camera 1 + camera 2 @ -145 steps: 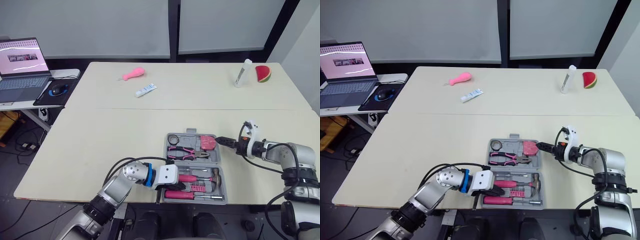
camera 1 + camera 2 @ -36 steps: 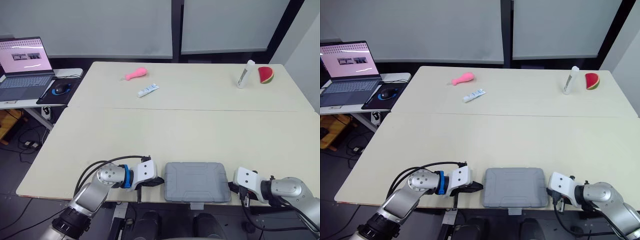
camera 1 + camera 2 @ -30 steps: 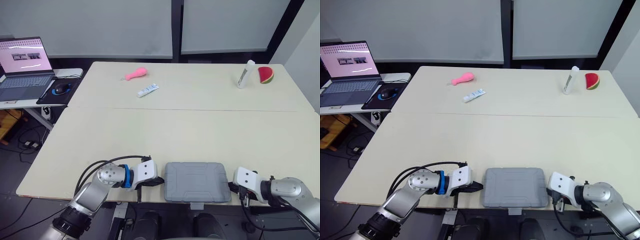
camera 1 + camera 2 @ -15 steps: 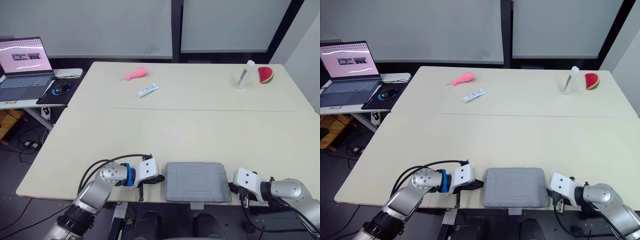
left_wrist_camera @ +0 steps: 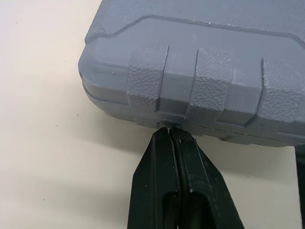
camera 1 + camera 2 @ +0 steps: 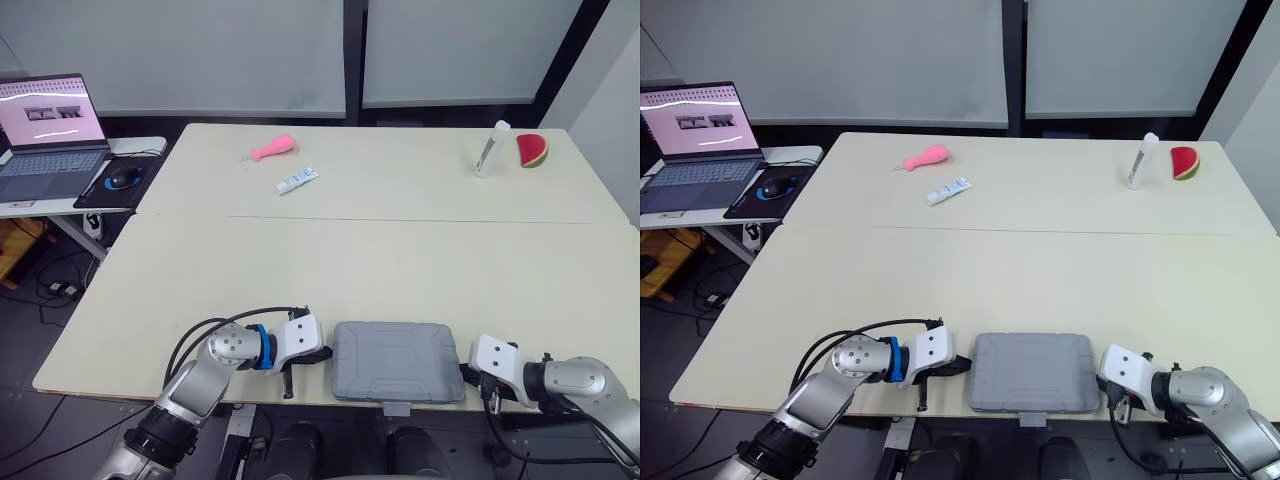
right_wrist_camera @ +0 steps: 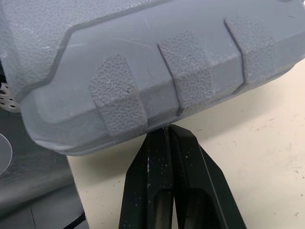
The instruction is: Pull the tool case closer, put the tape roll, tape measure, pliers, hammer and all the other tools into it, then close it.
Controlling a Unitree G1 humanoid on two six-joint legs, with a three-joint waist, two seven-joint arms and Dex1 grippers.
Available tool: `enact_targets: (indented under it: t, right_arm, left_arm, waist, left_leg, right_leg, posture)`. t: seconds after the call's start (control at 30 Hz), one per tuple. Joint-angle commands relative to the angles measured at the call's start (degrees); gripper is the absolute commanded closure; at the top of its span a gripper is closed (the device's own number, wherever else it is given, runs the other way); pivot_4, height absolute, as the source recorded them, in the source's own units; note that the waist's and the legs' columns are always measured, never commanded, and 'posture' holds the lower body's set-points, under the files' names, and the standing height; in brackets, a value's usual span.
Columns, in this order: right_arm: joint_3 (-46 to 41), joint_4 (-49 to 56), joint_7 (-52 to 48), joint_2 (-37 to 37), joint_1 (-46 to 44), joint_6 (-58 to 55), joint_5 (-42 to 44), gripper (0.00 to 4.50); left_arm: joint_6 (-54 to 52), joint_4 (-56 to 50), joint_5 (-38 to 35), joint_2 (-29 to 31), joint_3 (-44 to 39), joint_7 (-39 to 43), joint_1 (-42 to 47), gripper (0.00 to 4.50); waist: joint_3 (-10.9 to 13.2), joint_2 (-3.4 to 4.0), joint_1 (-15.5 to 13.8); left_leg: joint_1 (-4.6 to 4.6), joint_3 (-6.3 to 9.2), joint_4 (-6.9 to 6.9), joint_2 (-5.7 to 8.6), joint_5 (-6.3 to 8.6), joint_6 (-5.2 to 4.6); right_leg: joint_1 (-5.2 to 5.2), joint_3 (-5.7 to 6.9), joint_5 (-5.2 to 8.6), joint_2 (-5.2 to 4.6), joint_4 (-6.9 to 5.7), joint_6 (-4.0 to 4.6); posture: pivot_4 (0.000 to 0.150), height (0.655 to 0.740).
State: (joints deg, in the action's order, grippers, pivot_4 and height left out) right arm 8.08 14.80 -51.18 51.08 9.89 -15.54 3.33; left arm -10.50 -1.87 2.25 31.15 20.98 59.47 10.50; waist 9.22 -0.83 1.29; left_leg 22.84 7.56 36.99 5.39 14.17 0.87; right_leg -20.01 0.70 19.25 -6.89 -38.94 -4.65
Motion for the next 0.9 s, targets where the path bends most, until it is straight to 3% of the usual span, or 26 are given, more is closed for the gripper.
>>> enact_targets:
  t: [0.03, 0.23, 0.43, 0.47, 0.57, 0.7, 0.9]
  right_arm:
    - [-0.4, 0.8, -0.1, -0.5, 0.0, 0.3, -0.1, 4.48]
    - [-2.0, -0.9, 0.5, 0.7, 0.1, 1.3, -1.1, 4.48]
    - [-8.7, -5.8, -0.1, 4.3, -0.3, 9.7, -0.7, 4.48]
    - [-10.4, -6.3, -0.9, 4.4, -0.7, 10.4, 0.8, 4.25]
    - [-14.8, -9.7, -5.6, 5.4, -1.9, 13.2, 5.6, 3.68]
    - [-18.9, -15.2, -10.7, 6.7, -4.7, 17.3, 9.2, 2.97]
    - [-20.7, -19.3, -11.1, 6.6, -10.9, 17.2, 10.2, 1.84]
  left_arm:
    - [1.7, -0.8, -0.9, -1.1, 1.1, 0.3, 1.0, 4.50]
    - [2.7, -0.8, -1.2, 0.3, -0.3, 0.4, 0.4, 4.50]
    - [9.8, -1.0, -4.8, 4.5, -8.5, -0.6, -1.3, 4.50]
    - [11.1, -0.6, -6.2, 5.5, -10.2, 0.1, -1.5, 4.50]
    - [12.6, 1.6, -11.9, 8.7, -15.8, 3.4, -1.5, 3.88]
    - [13.0, 6.9, -17.5, 12.0, -22.7, 6.4, 0.4, 2.65]
    - [12.2, 14.9, -19.3, 13.0, -27.1, 5.9, 3.9, 0.84]
  waist:
    - [0.0, 0.00, 0.0]
    - [0.0, 0.00, 0.0]
    - [0.0, 0.00, 0.0]
    - [0.0, 0.01, 0.1]
    - [0.0, 0.01, 0.4]
    - [0.0, 0.01, 0.4]
    - [0.0, 0.01, 0.4]
  left_leg:
    - [0.00, 0.00, 0.00, 0.00, 0.00, 0.00]
    - [0.00, 0.00, 0.00, 0.00, 0.00, 0.00]
    - [0.00, 0.00, -0.01, -0.01, -0.01, 0.02]
    - [0.00, 0.00, -0.01, -0.02, -0.02, 0.03]
    - [-0.03, 0.00, -0.03, -0.07, -0.02, 0.04]
    - [-0.05, -0.01, -0.03, -0.05, -0.01, 0.02]
    - [-0.05, 0.00, -0.03, -0.05, -0.02, 0.03]
  right_leg:
    - [0.00, 0.00, 0.00, 0.00, 0.00, 0.00]
    - [0.00, 0.00, 0.00, 0.00, 0.00, 0.00]
    - [-0.02, -0.01, 0.00, -0.01, -0.01, 0.00]
    - [-0.04, 0.00, 0.00, 0.00, -0.01, 0.00]
    - [-0.03, -0.02, 0.00, 0.04, -0.02, 0.02]
    - [0.00, 0.00, 0.00, 0.03, 0.00, 0.02]
    - [0.00, 0.00, 0.00, 0.03, -0.02, 0.02]
  posture:
    - [0.150, 0.7400]
    - [0.150, 0.7400]
    - [0.150, 0.7400]
    - [0.150, 0.7400]
    - [0.150, 0.7400]
    - [0.150, 0.7400]
    - [0.150, 0.7400]
